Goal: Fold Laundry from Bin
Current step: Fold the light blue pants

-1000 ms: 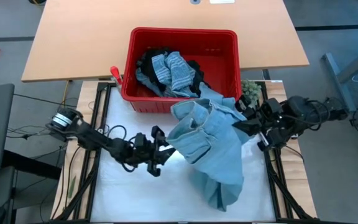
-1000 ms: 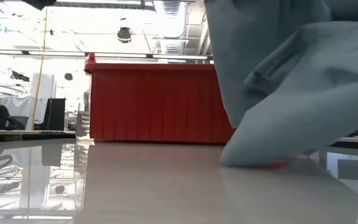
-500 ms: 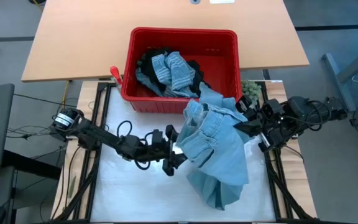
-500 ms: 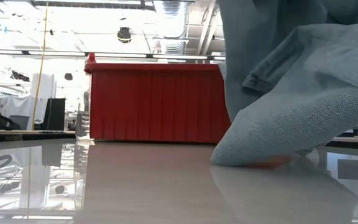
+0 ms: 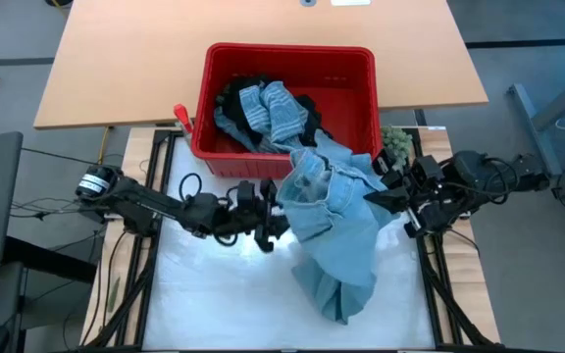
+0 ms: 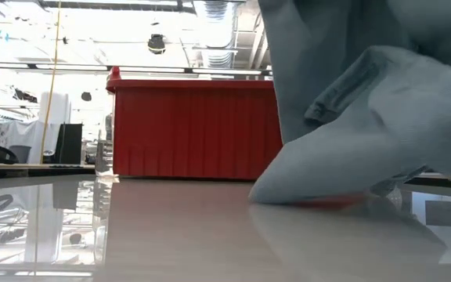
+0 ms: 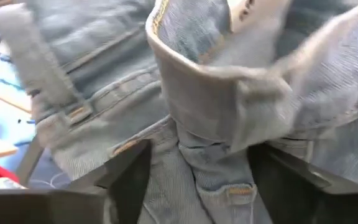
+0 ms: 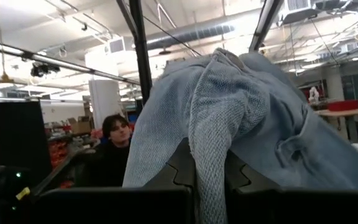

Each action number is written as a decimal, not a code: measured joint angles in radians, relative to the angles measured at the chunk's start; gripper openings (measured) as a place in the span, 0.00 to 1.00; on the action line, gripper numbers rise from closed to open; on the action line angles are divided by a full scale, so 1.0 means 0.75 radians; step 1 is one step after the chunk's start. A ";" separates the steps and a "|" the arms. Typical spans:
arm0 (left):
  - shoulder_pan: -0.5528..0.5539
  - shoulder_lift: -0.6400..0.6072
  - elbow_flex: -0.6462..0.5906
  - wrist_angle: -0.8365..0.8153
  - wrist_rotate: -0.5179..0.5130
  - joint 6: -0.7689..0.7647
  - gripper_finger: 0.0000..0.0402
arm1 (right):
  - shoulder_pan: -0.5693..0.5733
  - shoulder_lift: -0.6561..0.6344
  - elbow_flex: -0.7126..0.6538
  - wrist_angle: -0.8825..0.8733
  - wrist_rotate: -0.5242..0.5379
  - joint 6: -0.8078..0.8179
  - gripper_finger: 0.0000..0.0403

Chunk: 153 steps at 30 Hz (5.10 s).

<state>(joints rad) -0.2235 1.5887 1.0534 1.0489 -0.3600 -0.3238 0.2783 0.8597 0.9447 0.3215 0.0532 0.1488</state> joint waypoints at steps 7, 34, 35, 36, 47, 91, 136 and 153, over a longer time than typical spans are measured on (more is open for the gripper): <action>0.039 -0.018 0.002 -0.017 0.095 -0.073 0.17 | -0.029 0.003 0.001 -0.049 0.004 0.001 0.10; 0.039 -0.087 0.847 -1.188 0.194 0.220 0.01 | -0.096 -0.007 0.468 -0.935 -0.038 -0.090 0.78; 0.037 -0.087 0.872 -1.234 0.174 0.229 0.00 | -0.096 -0.003 0.510 -1.013 -0.038 -0.090 0.79; 0.037 -0.087 0.893 -1.279 0.158 0.232 0.00 | -0.096 0.001 0.544 -1.082 -0.038 -0.090 0.80; 0.061 -0.089 1.003 -1.666 0.100 0.133 0.00 | -0.096 0.140 0.620 -0.974 -0.038 -0.105 0.80; 0.033 0.009 1.062 -2.057 0.200 0.101 0.68 | -0.082 0.190 0.655 -1.180 0.042 0.249 0.07; -0.380 0.010 0.276 -2.191 0.327 -0.528 0.01 | -0.671 1.183 0.745 -1.188 -1.230 -0.388 0.67; -0.401 0.009 0.277 -2.279 0.020 -0.051 0.01 | -0.589 1.545 0.746 -0.422 -1.536 -0.329 0.67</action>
<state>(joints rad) -0.5245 1.5951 1.2610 -0.6606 -0.3449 -0.3617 -0.1635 2.0187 1.5043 0.0051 -1.0985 -0.0981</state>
